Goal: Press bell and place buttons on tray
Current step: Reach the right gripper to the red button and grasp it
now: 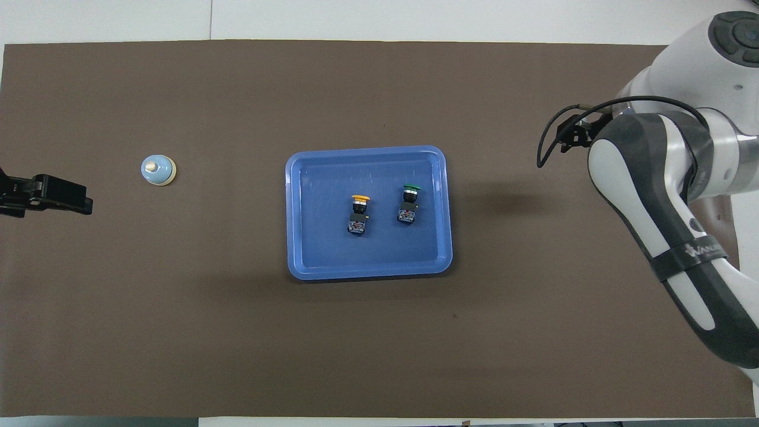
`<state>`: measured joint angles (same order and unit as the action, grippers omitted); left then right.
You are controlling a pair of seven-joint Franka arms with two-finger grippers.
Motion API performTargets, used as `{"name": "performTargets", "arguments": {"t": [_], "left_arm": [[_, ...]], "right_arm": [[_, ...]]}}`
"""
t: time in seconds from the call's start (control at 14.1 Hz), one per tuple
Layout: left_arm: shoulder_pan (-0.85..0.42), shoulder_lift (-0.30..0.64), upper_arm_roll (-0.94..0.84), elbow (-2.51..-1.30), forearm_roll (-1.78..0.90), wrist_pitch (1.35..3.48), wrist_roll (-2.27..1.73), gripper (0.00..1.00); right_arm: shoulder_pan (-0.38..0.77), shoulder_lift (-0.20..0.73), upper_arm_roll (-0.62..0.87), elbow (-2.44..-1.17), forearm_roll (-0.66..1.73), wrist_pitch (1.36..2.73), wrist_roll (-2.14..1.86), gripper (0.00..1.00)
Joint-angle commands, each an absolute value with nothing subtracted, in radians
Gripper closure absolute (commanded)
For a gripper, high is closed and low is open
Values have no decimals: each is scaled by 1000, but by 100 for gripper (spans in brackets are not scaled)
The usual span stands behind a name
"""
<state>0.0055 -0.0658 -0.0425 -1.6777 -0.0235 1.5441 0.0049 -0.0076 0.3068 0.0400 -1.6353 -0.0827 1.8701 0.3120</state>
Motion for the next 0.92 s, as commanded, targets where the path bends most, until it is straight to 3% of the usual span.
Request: {"name": "performTargets", "arguments": {"t": [0.0,0.21,0.43,0.85], "left_arm": [[6,-66,-40,-1663,-34,1528,-2,0],[6,-66,-38,-1663,-34,1528,-2,0],[6,-66,-40,-1663,-34,1528,-2,0],[6,-67,-40,-1663,-34,1528,-2,0]], "right_arm": [[-110,265,57,-1745,-124,1957,189,0],[-233,233,57,-1926,-130,2175,112,0],[-304,255,57,-1999,-130,2299,91,0],[-311,293,58,-2002,-127,2349,104,0]]}}
